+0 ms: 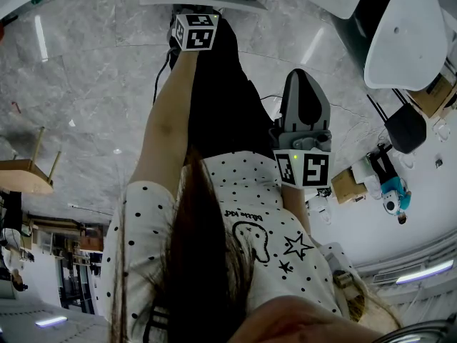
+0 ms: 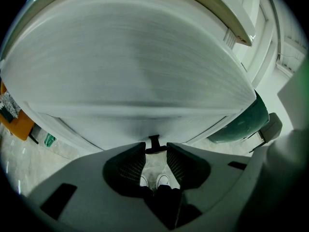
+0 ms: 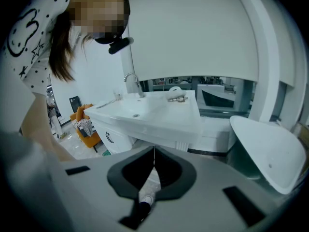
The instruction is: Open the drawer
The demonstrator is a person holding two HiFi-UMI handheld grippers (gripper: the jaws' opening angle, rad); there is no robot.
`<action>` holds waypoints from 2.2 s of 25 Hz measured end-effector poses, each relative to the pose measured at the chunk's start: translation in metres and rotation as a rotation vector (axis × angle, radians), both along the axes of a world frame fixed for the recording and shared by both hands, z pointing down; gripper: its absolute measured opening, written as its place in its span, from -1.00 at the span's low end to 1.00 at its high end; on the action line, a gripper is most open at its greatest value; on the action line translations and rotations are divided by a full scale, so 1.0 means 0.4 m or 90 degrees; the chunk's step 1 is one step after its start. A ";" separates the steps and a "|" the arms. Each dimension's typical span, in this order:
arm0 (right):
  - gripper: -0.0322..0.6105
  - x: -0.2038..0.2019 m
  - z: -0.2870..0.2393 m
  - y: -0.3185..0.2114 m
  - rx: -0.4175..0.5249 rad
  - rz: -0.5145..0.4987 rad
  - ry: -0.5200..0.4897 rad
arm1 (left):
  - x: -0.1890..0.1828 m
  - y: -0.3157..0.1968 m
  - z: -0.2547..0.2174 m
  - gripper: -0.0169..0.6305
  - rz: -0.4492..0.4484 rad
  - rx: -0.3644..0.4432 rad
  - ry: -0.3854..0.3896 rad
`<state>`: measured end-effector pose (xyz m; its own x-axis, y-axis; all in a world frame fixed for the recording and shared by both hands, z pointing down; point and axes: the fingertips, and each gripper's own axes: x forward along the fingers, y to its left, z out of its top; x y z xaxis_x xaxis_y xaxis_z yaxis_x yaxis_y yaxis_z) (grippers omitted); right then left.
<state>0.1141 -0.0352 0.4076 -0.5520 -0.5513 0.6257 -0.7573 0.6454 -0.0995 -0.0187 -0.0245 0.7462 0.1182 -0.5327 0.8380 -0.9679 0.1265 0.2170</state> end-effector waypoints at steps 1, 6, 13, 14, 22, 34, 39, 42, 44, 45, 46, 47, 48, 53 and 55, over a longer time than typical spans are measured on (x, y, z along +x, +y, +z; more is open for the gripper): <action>-0.86 0.000 0.000 0.000 0.000 0.000 0.000 | 0.000 0.000 0.000 -0.52 0.000 0.000 0.000; -0.86 0.001 0.002 0.001 -0.001 0.001 0.000 | 0.000 0.000 0.001 -0.52 0.000 -0.002 0.000; -0.86 -0.006 0.001 -0.001 0.003 0.002 -0.009 | -0.002 0.010 -0.003 -0.51 -0.012 -0.014 0.014; -0.86 -0.008 0.000 -0.001 0.003 0.002 -0.011 | -0.004 0.014 -0.006 -0.51 -0.018 -0.017 0.017; -0.86 -0.029 -0.012 -0.021 0.010 0.009 -0.039 | -0.039 0.048 -0.085 -0.94 -0.055 0.000 -0.026; -0.86 -0.044 -0.077 -0.051 0.044 -0.006 -0.053 | -0.046 0.052 -0.289 -0.94 -0.055 0.046 -0.011; -0.86 -0.043 -0.083 -0.060 0.054 -0.002 -0.057 | -0.049 0.025 -0.362 -0.94 -0.044 0.074 -0.005; -0.86 -0.040 -0.116 -0.054 0.063 -0.026 -0.038 | -0.041 0.017 -0.445 -0.94 -0.049 0.089 -0.001; -0.86 -0.035 -0.125 -0.054 0.068 -0.037 -0.025 | -0.035 0.003 -0.497 -0.94 -0.050 0.110 0.004; -0.86 -0.033 -0.129 -0.056 0.073 -0.037 -0.023 | -0.032 -0.010 -0.523 -0.94 -0.045 0.124 0.006; -0.86 -0.031 -0.135 -0.058 0.080 -0.036 -0.023 | -0.031 -0.023 -0.552 -0.94 -0.040 0.140 0.008; -0.86 -0.030 -0.144 -0.060 0.086 -0.036 -0.024 | -0.030 -0.035 -0.586 -0.94 -0.036 0.156 0.009; -0.86 -0.030 -0.155 -0.060 0.091 -0.038 -0.022 | -0.031 -0.043 -0.623 -0.94 -0.034 0.173 0.008; -0.86 -0.037 -0.182 -0.068 0.108 -0.047 -0.017 | -0.060 -0.073 -0.757 -0.94 -0.037 0.244 -0.005; -0.86 -0.039 -0.192 -0.074 0.121 -0.055 -0.010 | -0.071 -0.087 -0.798 -0.94 -0.042 0.270 -0.011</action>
